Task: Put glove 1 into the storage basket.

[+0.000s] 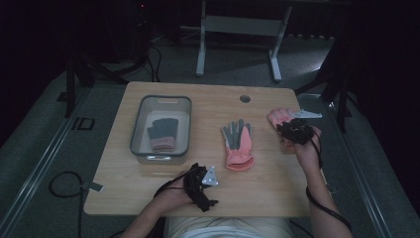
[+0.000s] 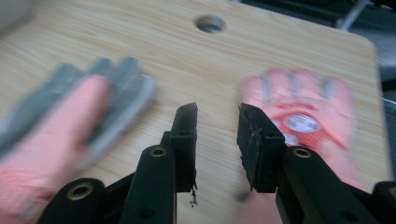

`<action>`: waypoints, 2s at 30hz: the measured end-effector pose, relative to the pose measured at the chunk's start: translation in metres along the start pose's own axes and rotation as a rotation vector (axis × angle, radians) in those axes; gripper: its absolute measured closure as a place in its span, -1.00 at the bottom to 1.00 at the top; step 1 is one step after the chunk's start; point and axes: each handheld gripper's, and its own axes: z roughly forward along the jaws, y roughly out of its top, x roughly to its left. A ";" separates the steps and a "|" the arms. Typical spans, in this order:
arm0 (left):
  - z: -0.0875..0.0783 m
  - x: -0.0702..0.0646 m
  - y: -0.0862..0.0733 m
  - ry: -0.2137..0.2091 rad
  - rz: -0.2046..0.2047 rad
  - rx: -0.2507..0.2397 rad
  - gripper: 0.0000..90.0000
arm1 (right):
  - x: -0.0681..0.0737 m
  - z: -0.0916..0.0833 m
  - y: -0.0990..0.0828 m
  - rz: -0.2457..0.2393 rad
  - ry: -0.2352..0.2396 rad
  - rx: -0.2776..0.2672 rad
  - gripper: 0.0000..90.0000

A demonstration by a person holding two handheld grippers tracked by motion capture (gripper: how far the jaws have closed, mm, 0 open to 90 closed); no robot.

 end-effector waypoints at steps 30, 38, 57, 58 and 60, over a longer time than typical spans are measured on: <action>-0.002 -0.001 -0.003 -0.007 -0.007 -0.020 -1.00 | -0.067 0.072 -0.008 -0.010 -0.109 0.207 0.33; -0.003 0.000 -0.002 -0.019 -0.011 -0.034 -1.00 | -0.063 0.075 -0.004 0.004 -0.106 0.252 0.80; -0.004 -0.002 -0.002 -0.007 -0.011 -0.041 -1.00 | -0.004 -0.033 0.019 0.157 -0.096 0.101 0.92; -0.004 -0.002 -0.002 -0.007 -0.011 -0.041 -1.00 | -0.004 -0.033 0.019 0.157 -0.096 0.101 0.92; -0.004 -0.002 -0.002 -0.012 -0.017 -0.046 -1.00 | 0.006 -0.040 0.012 0.169 -0.086 0.095 0.92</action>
